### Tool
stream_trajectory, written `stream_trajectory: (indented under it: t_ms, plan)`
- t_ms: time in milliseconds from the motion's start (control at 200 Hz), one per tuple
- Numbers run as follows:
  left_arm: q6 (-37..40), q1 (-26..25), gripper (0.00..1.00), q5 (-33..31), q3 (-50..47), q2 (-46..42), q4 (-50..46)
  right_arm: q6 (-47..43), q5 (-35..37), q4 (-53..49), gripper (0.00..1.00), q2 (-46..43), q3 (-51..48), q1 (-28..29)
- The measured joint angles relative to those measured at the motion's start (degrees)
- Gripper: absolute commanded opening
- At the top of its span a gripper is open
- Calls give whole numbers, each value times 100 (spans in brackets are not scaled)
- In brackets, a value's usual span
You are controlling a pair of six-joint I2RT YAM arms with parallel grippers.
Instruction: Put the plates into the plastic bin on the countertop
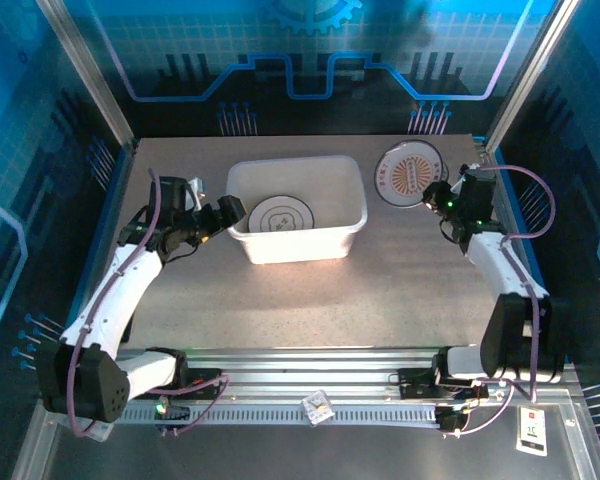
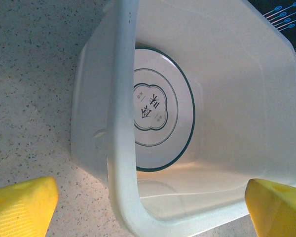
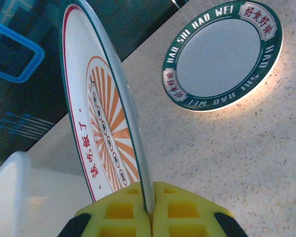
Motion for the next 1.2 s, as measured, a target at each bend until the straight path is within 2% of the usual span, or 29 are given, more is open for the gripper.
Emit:
stream_trajectory:
  t_ms: [355,555,695,910,1196]
  plan:
    - [7,0,99,2,-254,-282,46,-68,-640,-940,0,-817,708,59]
    - [11,0,99,42,-262,-299,48,-160,-769,-1263,0,-715,1239,608]
    - [17,0,99,42,-262,-341,48,-319,-898,-1421,0,-188,1871,1325]
    - [24,35,99,42,-264,-378,44,-699,-1045,-1633,0,1104,2780,2496]
    - [31,142,99,48,-264,-378,42,-960,-1196,-2031,0,2201,3268,3154]
